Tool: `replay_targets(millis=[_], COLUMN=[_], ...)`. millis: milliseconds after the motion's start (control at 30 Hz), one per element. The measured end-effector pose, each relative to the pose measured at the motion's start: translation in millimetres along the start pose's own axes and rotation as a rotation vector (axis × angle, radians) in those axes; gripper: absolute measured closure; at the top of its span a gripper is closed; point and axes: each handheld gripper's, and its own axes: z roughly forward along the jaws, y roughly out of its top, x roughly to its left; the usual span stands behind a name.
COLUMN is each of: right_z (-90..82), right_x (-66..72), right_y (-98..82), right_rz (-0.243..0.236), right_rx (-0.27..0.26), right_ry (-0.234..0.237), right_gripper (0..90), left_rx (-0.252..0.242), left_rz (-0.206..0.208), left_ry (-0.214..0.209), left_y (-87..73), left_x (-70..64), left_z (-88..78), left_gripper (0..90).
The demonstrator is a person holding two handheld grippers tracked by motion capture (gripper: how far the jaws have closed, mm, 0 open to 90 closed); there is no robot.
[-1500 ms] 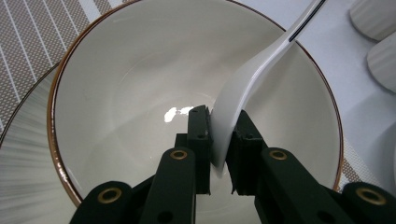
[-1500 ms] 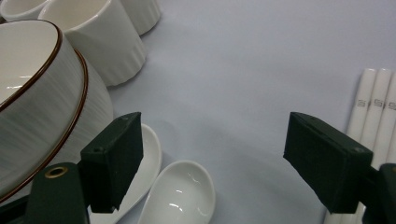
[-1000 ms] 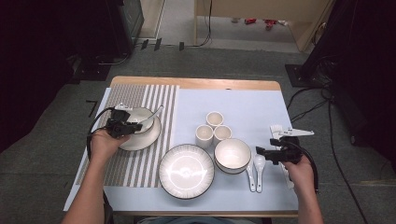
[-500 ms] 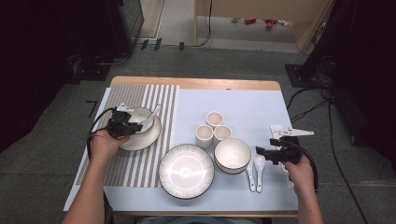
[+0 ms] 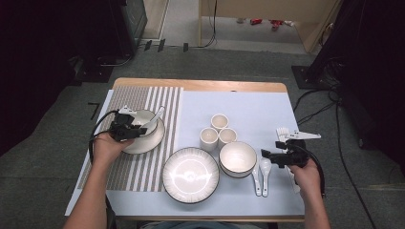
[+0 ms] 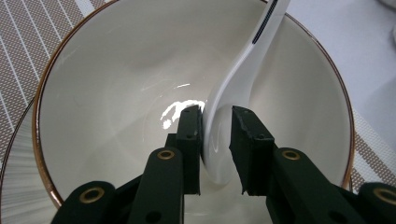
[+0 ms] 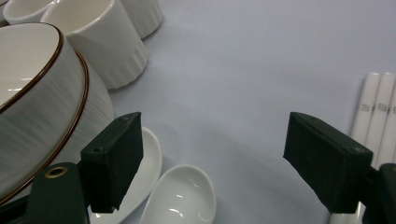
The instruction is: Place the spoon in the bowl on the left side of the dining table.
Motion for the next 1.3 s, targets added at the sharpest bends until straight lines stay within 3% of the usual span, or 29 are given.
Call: replay_targets(millis=[133, 600, 767, 867, 1100, 1300], right_z=[0.7, 5.1, 5.9, 6.1, 6.7, 3.6], right_x=[1.0, -1.0, -1.9, -2.5, -3.0, -5.8], right_y=[0.2, -2.2, -2.8, -3.1, -4.0, -4.9], right_rz=[-0.009, -0.005, -0.002, 0.000, 0.011, 0.019], right_rx=[-0.009, 0.005, 0.005, 0.004, 0.002, -0.009], right_ry=[0.002, 0.003, 0.003, 0.001, 0.003, 0.000], right_gripper=[19.6, 19.6, 19.6, 19.6, 19.6, 19.6], left_rx=[-0.004, -0.035, -0.090, -0.118, -0.136, -0.177], left_rz=[-0.021, -0.034, -0.064, -0.070, -0.039, -0.073], left_ry=[-0.008, -0.003, -0.038, -0.050, -0.090, -0.116], left_y=[-0.6, -0.4, 1.2, 1.8, 4.6, 9.5], left_x=[2.3, 4.8, 6.6, 7.2, 2.7, -0.4], left_z=[-1.1, -5.8, -11.3, -13.8, -13.6, -18.3], left_gripper=[69.4, 61.6, 58.5, 58.5, 63.1, 70.4])
